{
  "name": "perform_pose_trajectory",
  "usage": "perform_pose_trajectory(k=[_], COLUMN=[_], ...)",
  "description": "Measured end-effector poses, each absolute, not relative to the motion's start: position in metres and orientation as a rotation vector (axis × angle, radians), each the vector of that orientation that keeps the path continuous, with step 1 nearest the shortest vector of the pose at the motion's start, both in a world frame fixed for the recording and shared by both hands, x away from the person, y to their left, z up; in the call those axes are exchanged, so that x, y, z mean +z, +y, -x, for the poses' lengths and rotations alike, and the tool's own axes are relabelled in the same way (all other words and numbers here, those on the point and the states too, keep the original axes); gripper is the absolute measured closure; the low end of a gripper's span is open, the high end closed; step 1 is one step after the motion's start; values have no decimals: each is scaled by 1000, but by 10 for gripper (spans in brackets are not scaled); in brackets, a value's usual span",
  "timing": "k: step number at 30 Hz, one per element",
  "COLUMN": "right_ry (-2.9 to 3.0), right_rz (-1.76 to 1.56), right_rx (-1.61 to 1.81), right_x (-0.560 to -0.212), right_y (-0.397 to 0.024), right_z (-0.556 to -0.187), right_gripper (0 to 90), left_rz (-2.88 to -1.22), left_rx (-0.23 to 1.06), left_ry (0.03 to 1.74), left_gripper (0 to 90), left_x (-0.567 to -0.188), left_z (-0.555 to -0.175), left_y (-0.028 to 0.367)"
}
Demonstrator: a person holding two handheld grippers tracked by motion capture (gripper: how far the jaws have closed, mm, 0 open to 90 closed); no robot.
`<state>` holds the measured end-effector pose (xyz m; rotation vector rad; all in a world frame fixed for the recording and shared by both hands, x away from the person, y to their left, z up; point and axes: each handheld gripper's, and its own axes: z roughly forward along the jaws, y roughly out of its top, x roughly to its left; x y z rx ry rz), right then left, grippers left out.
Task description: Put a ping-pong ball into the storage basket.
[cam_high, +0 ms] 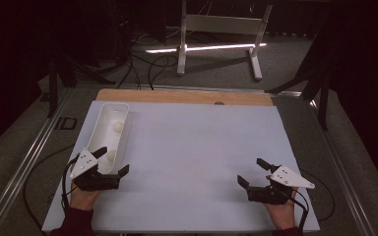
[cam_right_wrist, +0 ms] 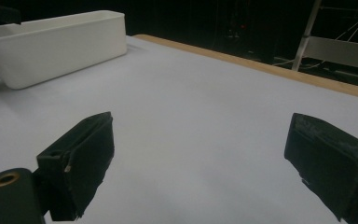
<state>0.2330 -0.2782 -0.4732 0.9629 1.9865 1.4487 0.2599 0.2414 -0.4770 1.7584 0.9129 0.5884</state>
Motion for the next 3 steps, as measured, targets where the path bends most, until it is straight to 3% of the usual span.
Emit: perform_pose_trajectory(k=[3], right_ry=[1984], right_rz=[-960], right_rx=[1444], right_x=[-472], right_y=[-278], right_z=[-232], right_gripper=[77], left_rz=[-1754], left_rx=[586], left_ry=[916], left_gripper=[2], left_x=[-477], left_z=[-260], left_y=[242])
